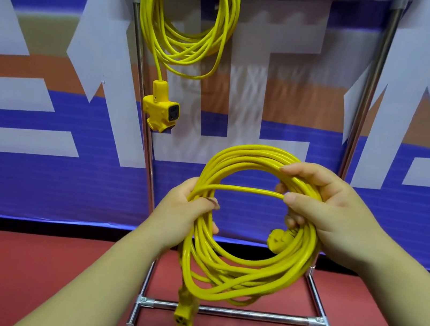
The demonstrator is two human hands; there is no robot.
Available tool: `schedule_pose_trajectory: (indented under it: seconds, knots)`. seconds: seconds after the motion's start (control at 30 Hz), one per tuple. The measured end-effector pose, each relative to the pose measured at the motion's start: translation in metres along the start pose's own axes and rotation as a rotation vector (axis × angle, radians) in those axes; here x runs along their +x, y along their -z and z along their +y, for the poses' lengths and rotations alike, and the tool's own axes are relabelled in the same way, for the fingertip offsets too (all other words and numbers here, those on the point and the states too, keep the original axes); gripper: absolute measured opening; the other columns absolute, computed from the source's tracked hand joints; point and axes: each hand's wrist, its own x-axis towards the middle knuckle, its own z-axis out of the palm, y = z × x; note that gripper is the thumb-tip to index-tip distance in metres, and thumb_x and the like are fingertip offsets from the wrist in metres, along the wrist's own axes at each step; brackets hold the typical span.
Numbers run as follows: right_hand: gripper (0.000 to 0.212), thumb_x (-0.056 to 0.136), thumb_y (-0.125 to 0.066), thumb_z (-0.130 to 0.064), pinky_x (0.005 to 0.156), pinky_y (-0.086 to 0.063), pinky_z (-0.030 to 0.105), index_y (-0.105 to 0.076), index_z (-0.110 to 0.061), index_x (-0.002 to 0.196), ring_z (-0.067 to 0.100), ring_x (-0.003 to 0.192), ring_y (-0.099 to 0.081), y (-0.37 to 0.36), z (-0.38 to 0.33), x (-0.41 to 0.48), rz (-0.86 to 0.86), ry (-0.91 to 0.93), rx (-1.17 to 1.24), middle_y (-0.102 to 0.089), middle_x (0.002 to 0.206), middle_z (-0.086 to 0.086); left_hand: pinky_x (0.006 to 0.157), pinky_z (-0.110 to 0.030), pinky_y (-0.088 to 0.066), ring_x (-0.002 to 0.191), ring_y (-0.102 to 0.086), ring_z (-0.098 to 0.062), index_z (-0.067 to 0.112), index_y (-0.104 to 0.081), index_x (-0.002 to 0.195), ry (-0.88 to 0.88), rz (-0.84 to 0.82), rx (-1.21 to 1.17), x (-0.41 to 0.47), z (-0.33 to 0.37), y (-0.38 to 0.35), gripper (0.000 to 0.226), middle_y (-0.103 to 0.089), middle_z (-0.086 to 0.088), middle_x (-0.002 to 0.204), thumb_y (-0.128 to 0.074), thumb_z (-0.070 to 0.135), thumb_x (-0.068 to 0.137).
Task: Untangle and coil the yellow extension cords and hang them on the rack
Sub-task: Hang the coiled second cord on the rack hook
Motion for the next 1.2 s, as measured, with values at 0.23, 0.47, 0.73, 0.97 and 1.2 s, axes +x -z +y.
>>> schedule_pose_trajectory:
  seconds: [0.23, 0.47, 0.73, 0.97, 1.2]
  knots:
    - [0.048, 0.083, -0.072, 0.005, 0.070, -0.060, 0.034, -0.061, -0.030, 0.114, 0.016, 0.077, -0.067, 0.005, 0.008, -0.005, -0.065, 0.010, -0.285, -0.069, 0.110, -0.002, 0.073, -0.050, -0.056, 0.066, -0.066, -0.035, 0.018, -0.057, 0.120, -0.016, -0.050, -0.040, -0.006, -0.005, 0.000, 0.034, -0.058, -0.015, 0.068, -0.048, -0.005, 0.097]
    - [0.109, 0.069, -0.081, -0.004, 0.068, -0.058, 0.032, -0.016, -0.053, 0.141, 0.013, 0.077, -0.069, 0.005, 0.015, -0.003, -0.076, 0.071, -0.671, -0.057, 0.108, -0.007, 0.057, -0.040, -0.049, 0.051, -0.053, -0.025, 0.026, -0.059, 0.118, -0.115, -0.121, 0.119, -0.009, 0.002, 0.002, 0.041, -0.051, -0.005, 0.065, -0.054, -0.002, 0.089]
    - [0.072, 0.073, -0.063, -0.018, 0.062, -0.051, 0.048, -0.039, -0.049, 0.134, 0.025, 0.061, -0.058, -0.001, 0.022, 0.003, -0.078, 0.114, -0.768, -0.064, 0.074, 0.009, 0.051, -0.032, -0.049, 0.052, -0.057, -0.022, 0.035, -0.061, 0.116, -0.172, -0.163, 0.324, -0.015, 0.007, 0.007, 0.050, -0.054, -0.002, 0.070, -0.057, -0.007, 0.088]
    - [0.056, 0.087, -0.058, 0.009, 0.055, -0.058, 0.048, -0.055, -0.035, 0.121, 0.027, 0.052, -0.058, -0.006, 0.025, 0.008, -0.056, 0.006, -0.329, -0.059, 0.067, 0.011, 0.053, -0.036, -0.055, 0.060, -0.068, -0.024, 0.036, -0.060, 0.120, -0.119, -0.183, 0.367, -0.013, 0.004, 0.015, 0.052, -0.063, -0.008, 0.068, -0.067, -0.001, 0.085]
    - [0.049, 0.087, -0.059, 0.009, 0.053, -0.053, 0.038, -0.061, -0.030, 0.116, 0.025, 0.054, -0.051, 0.004, 0.023, 0.012, 0.090, -0.041, -0.248, -0.055, 0.065, 0.011, 0.072, -0.050, -0.057, 0.075, -0.065, -0.026, 0.043, -0.046, 0.134, -0.055, -0.275, 0.302, -0.010, -0.010, 0.022, 0.078, -0.068, -0.013, 0.090, -0.072, -0.005, 0.079]
